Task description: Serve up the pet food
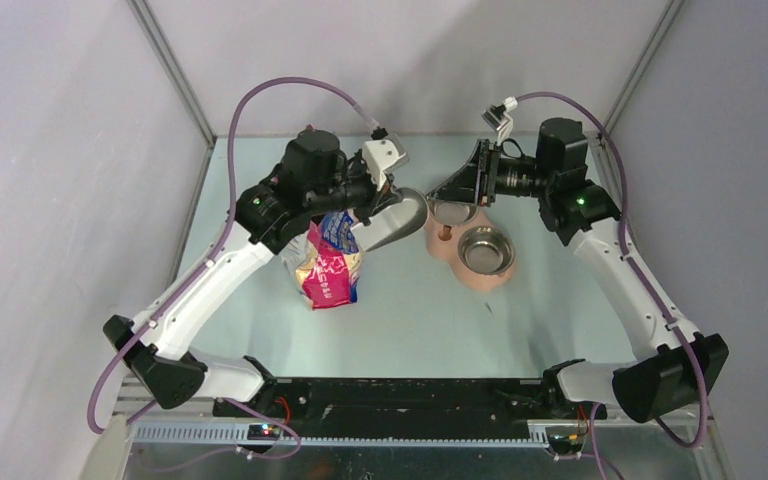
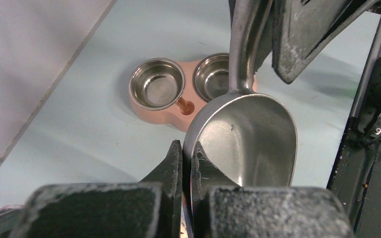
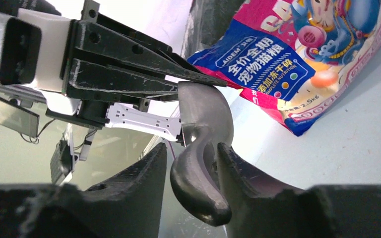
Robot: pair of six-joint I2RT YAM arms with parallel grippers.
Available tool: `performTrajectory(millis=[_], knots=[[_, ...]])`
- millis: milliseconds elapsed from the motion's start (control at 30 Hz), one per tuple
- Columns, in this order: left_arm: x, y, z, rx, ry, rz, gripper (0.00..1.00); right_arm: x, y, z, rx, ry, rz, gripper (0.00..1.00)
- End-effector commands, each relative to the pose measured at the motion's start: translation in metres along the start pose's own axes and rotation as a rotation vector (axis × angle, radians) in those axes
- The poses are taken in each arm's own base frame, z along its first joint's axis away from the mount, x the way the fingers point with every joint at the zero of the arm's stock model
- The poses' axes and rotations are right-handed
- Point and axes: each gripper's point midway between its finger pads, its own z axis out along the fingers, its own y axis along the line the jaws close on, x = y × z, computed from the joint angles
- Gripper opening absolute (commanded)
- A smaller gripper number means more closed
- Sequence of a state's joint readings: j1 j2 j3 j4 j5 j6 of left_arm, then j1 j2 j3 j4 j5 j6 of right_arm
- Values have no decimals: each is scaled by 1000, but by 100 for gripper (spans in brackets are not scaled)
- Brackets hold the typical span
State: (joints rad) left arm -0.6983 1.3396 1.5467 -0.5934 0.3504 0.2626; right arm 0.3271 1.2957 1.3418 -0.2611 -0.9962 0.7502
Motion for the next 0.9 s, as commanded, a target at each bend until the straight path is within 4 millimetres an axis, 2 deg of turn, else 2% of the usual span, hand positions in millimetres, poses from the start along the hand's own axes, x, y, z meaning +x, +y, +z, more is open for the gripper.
performTrajectory(millis=[0,400,867], knots=[[-30,6,-6,-26,-79,43,0,-1,3,-4,18,-27,-44,42],[-27,1,-4,-10,-66,43,0,-11,5,-6,8,-60,-40,45],[-28,2,-2,-11,-65,35,0,-11,11,-7,-7,-63,-64,32]])
